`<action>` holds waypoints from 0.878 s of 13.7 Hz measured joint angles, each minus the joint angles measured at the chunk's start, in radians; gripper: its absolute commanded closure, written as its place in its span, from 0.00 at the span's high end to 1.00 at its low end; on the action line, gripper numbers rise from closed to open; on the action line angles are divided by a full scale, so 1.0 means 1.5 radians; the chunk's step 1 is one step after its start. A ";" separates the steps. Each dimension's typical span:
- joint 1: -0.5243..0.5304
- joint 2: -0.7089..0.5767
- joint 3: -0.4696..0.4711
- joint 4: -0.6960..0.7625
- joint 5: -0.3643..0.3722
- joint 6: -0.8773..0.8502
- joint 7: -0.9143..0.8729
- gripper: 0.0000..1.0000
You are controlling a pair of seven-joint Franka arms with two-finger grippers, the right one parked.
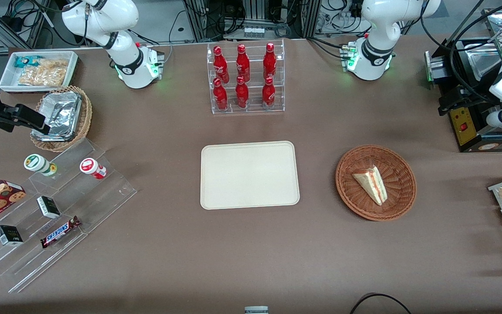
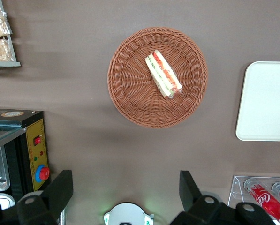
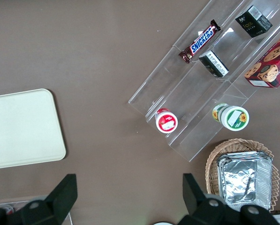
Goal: Place sandwich from basket to tray
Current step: 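Move the left gripper over the wicker basket and lower onto the sandwich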
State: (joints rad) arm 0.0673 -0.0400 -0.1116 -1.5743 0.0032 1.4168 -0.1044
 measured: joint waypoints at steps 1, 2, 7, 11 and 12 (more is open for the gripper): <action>0.000 0.000 0.000 0.000 0.000 0.000 0.000 1.00; 0.000 0.001 0.000 0.000 0.000 0.000 0.000 1.00; -0.006 0.047 -0.006 -0.052 0.009 0.071 -0.006 1.00; -0.050 0.070 -0.014 -0.210 0.013 0.299 -0.137 1.00; -0.061 0.070 -0.014 -0.251 0.013 0.359 -0.182 1.00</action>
State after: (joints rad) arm -0.0236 0.0645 -0.1331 -1.9515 0.0229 1.9555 -0.3776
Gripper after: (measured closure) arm 0.000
